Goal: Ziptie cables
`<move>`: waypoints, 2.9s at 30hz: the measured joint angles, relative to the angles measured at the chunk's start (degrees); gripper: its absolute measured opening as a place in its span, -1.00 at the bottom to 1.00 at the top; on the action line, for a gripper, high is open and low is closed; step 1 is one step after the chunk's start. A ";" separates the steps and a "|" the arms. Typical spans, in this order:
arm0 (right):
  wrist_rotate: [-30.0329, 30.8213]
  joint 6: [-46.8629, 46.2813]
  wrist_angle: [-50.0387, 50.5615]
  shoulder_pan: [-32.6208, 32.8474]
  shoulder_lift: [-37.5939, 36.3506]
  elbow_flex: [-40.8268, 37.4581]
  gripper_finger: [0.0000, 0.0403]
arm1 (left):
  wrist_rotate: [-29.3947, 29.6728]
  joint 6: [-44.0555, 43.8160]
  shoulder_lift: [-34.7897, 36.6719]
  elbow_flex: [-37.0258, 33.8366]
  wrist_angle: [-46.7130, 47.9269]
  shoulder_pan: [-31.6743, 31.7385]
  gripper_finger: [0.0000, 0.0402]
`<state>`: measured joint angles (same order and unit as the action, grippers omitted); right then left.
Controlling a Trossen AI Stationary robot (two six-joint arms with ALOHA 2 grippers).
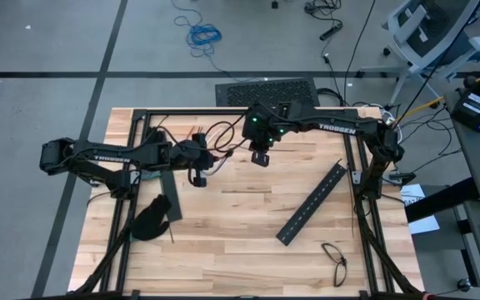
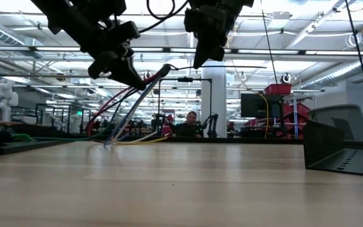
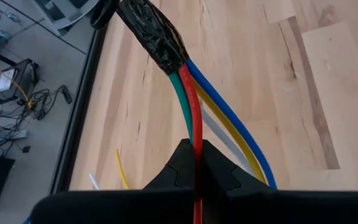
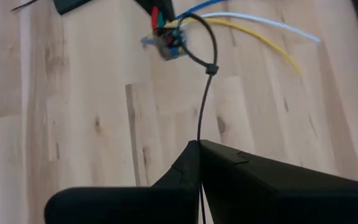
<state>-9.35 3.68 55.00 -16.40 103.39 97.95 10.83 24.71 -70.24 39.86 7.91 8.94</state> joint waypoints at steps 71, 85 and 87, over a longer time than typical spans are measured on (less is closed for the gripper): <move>-4.14 -6.17 -15.39 3.37 4.87 0.01 -1.00 | 4.64 -2.06 3.93 3.47 -14.02 1.12 -0.94; -4.13 -6.71 -16.72 3.34 4.96 -0.02 -0.72 | 2.80 -3.52 3.93 3.54 -14.24 1.00 -0.92; -4.12 -7.28 -17.57 3.34 4.96 -0.02 -0.67 | 2.82 -3.65 3.93 3.54 -14.35 1.04 -0.92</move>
<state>-13.47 -3.59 37.44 -13.06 108.36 97.93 13.65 21.06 -66.30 43.40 -6.43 9.98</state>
